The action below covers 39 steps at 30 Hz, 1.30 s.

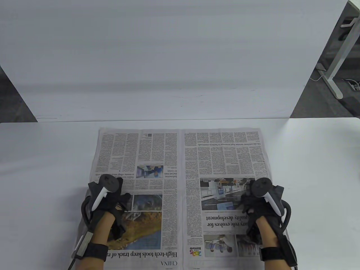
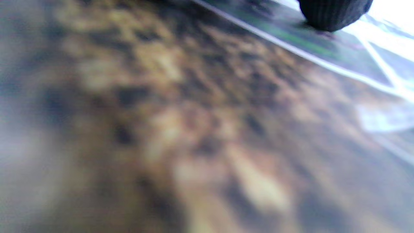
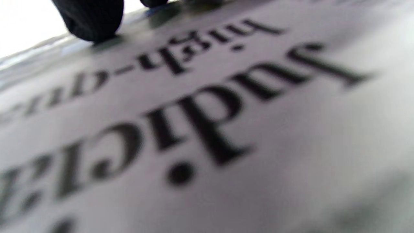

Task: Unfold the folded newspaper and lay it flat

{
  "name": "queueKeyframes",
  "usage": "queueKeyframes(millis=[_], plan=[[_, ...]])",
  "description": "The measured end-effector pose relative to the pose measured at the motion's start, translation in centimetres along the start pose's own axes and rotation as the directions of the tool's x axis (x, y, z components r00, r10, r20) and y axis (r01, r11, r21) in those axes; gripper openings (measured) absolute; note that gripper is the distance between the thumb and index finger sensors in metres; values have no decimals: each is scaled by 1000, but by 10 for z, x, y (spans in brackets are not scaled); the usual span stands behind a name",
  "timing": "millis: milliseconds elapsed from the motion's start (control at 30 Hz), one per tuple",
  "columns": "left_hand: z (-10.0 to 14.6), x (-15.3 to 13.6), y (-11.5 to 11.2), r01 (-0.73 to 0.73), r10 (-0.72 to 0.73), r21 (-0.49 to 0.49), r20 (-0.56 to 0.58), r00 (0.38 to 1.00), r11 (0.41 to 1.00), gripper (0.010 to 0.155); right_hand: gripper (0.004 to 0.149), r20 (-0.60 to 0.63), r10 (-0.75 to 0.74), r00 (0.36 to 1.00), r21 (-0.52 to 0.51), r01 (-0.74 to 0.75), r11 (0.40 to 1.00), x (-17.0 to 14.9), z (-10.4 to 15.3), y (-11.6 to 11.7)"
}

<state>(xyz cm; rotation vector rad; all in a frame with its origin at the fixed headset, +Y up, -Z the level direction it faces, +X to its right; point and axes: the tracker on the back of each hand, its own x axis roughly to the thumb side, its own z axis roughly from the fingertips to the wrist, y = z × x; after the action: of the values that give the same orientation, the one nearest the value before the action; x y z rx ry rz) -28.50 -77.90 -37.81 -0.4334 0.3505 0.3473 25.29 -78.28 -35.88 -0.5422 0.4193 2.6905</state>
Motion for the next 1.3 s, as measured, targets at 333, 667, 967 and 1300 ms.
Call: queueKeyframes(millis=[333, 667, 967, 1300], plan=[[-1, -10, 4, -22, 22, 4, -42, 999, 1000, 73, 73, -19, -10, 1000, -3, 9, 1000, -7, 0, -3], [0, -9, 5, -6, 8, 35, -43, 999, 999, 71, 75, -5, 3, 1000, -13, -4, 1000, -7, -1, -4], [35, 21, 34, -4, -2, 93, 71, 997, 996, 73, 75, 160, -27, 987, -56, 37, 998, 34, 34, -35], [112, 68, 32, 144, -138, 4, 312, 940, 990, 67, 64, 386, 47, 921, -22, -42, 999, 85, 102, -36]])
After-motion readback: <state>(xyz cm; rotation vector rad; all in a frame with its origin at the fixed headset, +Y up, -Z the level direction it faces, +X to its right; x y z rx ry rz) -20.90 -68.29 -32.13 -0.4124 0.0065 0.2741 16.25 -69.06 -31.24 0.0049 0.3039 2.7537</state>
